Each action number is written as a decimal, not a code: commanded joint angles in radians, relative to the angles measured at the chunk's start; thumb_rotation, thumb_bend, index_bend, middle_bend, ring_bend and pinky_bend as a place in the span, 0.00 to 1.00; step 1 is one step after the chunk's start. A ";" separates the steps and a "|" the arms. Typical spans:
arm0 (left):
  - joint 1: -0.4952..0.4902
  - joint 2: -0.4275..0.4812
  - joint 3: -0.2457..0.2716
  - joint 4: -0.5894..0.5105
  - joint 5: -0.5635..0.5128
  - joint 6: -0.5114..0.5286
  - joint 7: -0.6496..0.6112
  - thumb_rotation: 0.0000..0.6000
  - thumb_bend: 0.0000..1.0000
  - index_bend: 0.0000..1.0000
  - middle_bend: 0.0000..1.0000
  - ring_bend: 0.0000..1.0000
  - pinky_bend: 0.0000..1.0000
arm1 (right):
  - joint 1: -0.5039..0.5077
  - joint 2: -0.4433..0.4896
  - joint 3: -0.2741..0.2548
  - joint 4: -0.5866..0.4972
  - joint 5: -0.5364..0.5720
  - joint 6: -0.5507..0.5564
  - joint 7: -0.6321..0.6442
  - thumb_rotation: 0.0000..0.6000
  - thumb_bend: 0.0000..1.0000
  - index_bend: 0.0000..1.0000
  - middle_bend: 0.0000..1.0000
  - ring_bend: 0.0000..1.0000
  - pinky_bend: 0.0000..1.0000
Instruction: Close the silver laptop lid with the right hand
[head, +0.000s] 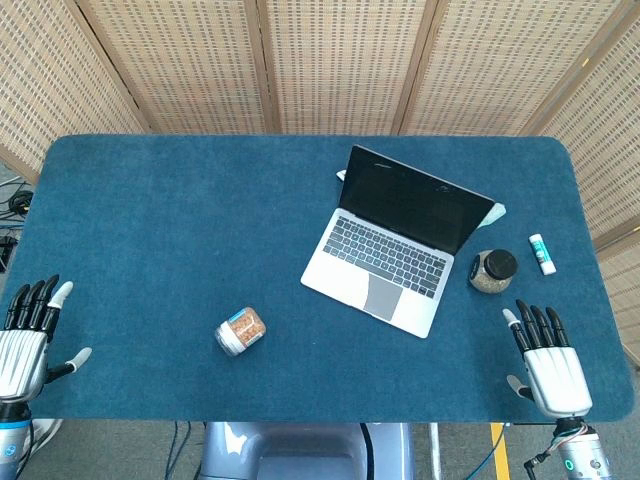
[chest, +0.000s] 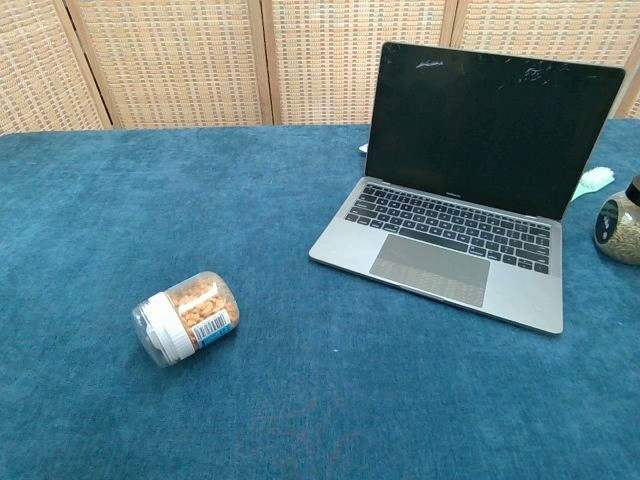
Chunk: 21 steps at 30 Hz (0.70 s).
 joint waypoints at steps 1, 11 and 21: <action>0.001 0.000 0.001 -0.001 0.001 0.001 0.001 1.00 0.01 0.00 0.00 0.00 0.00 | 0.000 -0.001 0.000 0.001 -0.001 0.000 -0.001 1.00 0.00 0.00 0.00 0.00 0.00; 0.001 0.000 0.002 -0.002 0.003 0.002 0.002 1.00 0.01 0.00 0.00 0.00 0.00 | -0.001 -0.001 -0.002 0.000 -0.004 0.002 0.001 1.00 0.00 0.00 0.00 0.00 0.00; -0.002 0.001 0.000 -0.002 0.000 -0.003 -0.005 1.00 0.01 0.00 0.00 0.00 0.00 | -0.002 0.003 -0.002 -0.005 -0.010 0.008 0.008 1.00 0.00 0.00 0.00 0.00 0.00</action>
